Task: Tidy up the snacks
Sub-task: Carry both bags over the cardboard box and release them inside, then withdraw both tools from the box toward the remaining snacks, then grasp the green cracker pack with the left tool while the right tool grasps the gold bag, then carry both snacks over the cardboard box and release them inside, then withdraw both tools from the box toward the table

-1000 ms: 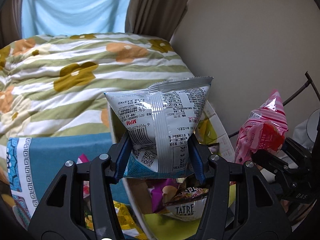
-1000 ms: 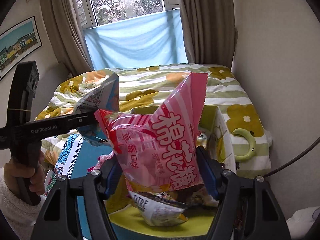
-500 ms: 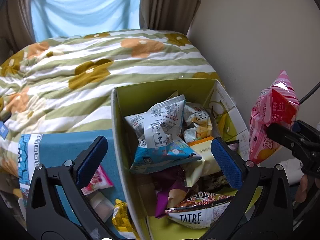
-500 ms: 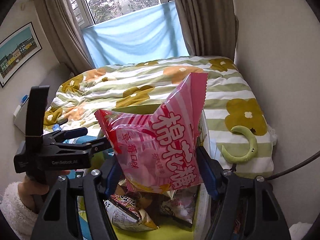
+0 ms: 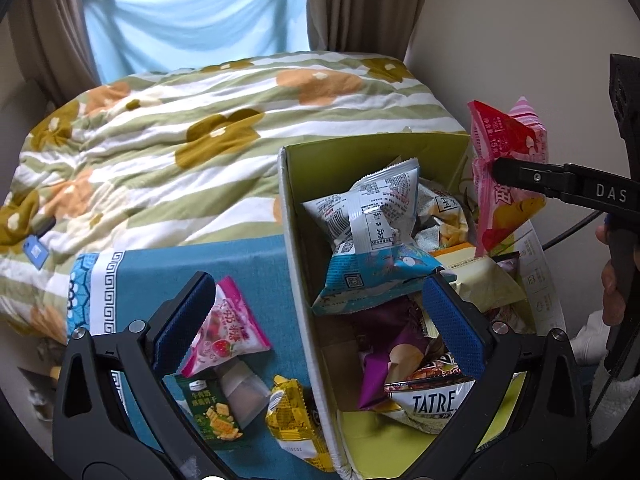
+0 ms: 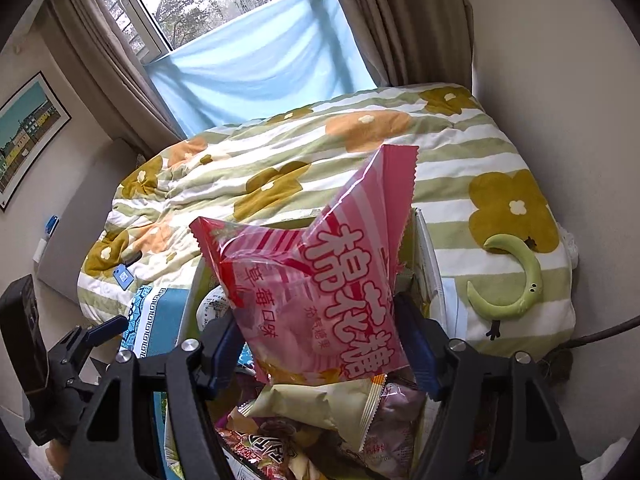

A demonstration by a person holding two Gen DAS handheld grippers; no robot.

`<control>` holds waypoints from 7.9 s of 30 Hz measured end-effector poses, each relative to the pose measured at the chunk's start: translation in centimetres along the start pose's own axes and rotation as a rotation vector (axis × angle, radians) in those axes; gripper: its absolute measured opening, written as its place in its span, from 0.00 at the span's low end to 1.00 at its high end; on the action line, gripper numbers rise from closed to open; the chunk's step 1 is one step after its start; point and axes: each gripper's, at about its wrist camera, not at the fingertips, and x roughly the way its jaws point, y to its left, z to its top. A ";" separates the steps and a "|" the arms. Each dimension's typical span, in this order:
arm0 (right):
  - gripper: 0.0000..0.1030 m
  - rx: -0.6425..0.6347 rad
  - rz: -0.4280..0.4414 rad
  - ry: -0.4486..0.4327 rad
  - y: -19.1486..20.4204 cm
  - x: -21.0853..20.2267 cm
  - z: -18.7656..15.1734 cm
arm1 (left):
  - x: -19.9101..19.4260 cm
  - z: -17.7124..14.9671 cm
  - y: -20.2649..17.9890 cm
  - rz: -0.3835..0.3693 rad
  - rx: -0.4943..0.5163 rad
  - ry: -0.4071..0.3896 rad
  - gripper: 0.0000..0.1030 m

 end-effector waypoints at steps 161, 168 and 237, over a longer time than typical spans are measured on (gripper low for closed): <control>0.39 0.171 -0.303 -0.409 20.2 -7.1 -16.3 | -8.2 -1.9 7.7 -0.641 0.101 0.017 0.07; 0.39 0.122 -0.289 -0.366 13.6 -10.3 -15.4 | -6.4 -1.4 -0.7 -0.612 0.088 0.018 0.07; 0.99 -0.161 -0.078 -0.162 10.5 -9.2 -15.9 | -13.7 -15.5 10.6 -0.013 -0.163 -0.110 0.97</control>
